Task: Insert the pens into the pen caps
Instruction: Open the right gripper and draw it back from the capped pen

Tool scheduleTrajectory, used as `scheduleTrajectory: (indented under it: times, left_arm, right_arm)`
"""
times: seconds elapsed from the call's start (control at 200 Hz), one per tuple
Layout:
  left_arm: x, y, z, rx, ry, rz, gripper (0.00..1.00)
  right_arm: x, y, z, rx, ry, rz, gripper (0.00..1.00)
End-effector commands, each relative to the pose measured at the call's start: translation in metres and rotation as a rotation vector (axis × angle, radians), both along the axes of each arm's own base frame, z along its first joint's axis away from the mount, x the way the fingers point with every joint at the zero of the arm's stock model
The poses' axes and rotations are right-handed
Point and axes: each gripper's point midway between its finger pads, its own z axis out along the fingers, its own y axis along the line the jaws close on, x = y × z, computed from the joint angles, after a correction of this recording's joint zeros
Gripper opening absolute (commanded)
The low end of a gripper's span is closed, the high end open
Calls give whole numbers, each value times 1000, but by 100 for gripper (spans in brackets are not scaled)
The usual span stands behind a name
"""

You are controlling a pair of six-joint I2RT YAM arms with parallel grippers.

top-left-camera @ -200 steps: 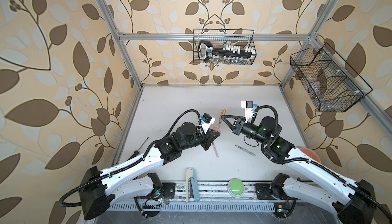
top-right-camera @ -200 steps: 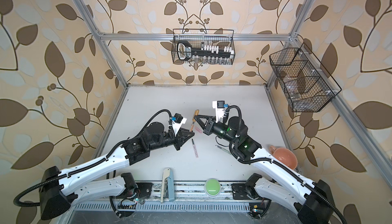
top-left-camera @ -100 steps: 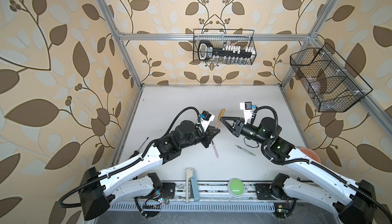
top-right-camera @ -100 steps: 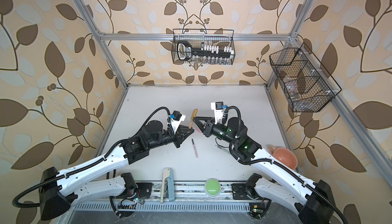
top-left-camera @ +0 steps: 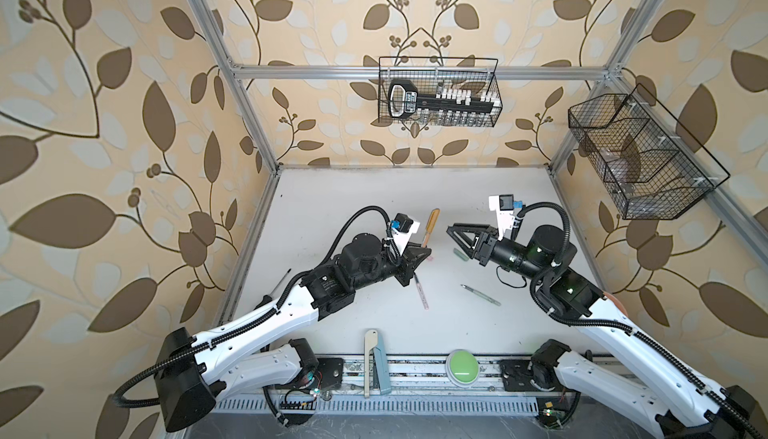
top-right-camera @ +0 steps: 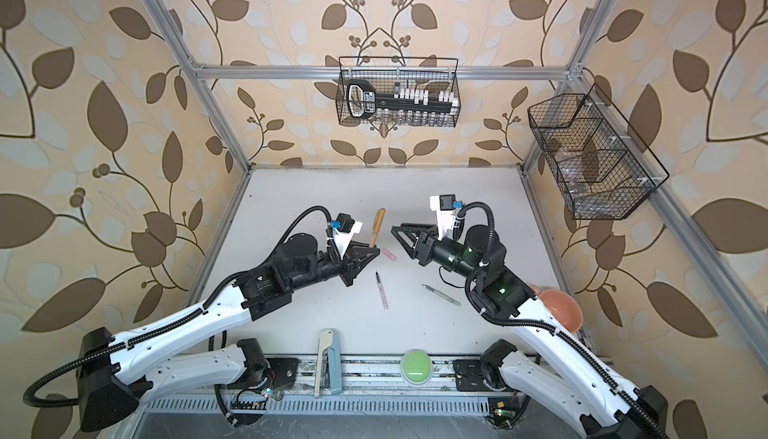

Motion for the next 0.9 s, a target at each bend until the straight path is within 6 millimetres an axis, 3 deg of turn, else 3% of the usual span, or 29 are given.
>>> scheduleTrajectory:
  times: [0.0, 0.23, 0.895]
  left_arm:
    - [-2, -6, 8, -14, -1, -32, 0]
    - [-4, -8, 5, -18, 16, -49, 0]
    - [-4, -13, 10, -25, 6, -67, 0]
  right_arm:
    - [-1, 7, 10, -36, -27, 58, 44]
    - [10, 19, 15, -65, -36, 89, 40]
    - [20, 27, 10, -96, -12, 105, 33]
